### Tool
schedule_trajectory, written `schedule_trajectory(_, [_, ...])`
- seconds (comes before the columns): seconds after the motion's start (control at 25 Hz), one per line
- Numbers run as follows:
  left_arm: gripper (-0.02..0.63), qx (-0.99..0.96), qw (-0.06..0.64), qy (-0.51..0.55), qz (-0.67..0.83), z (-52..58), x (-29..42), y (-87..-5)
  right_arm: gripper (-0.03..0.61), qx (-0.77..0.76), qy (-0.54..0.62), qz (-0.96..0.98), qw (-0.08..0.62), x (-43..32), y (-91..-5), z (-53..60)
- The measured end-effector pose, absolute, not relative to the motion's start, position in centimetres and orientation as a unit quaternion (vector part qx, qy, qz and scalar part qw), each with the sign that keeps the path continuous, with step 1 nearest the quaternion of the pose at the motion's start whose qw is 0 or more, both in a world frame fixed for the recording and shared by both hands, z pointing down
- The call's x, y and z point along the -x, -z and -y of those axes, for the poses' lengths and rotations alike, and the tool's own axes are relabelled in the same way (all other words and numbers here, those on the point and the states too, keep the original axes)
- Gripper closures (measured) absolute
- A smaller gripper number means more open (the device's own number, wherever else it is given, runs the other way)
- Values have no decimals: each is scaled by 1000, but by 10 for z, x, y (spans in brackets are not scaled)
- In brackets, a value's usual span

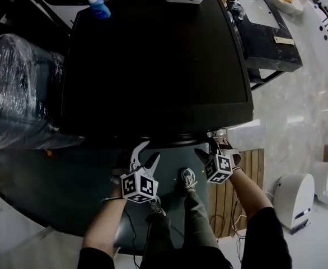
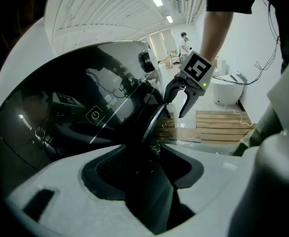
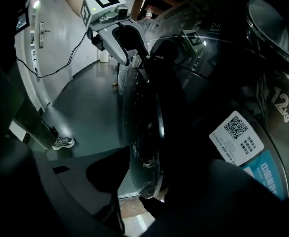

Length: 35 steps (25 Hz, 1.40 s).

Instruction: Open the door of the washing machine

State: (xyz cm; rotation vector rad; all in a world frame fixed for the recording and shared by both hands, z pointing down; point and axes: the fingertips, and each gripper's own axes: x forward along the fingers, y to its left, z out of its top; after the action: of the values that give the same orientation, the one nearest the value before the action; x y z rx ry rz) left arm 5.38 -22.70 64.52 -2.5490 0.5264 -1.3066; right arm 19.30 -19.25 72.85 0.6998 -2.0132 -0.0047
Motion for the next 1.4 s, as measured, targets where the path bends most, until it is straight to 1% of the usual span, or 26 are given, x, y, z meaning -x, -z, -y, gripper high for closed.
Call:
schedule_trajectory(0.12, [400, 866, 127, 449, -180, 230, -55, -648, 392, -305, 14, 823, 479, -193, -727, 198])
schedule_trajectory(0.24, [400, 861, 145, 453, -179, 232, -57, -650, 399, -318, 18, 820, 475, -194, -727, 201])
schedule_trajectory(0.32, [410, 861, 142, 454, -181, 233, -58, -649, 425, -323, 17, 818, 476, -196, -727, 202])
schedule_trajectory(0.36, [433, 861, 138, 454, -182, 233, -58, -649, 426, -325, 15, 816, 478, -196, -727, 203])
schedule_trajectory(0.48, [442, 861, 134, 457, -181, 234, -58, -648, 423, -340, 2, 808, 481, -195, -727, 204])
schedule_trajectory(0.72, [449, 867, 103, 449, -190, 233, -58, -647, 426, -341, -11, 803, 489, -194, -726, 203])
schedule_trajectory(1.08, [451, 873, 84, 436, -201, 231, -57, -645, 423, -367, -20, 800, 475, -196, -727, 201])
schedule_trajectory(1.4, [454, 878, 83, 428, -199, 231, -57, -644, 423, -380, -19, 795, 473, -196, -726, 202])
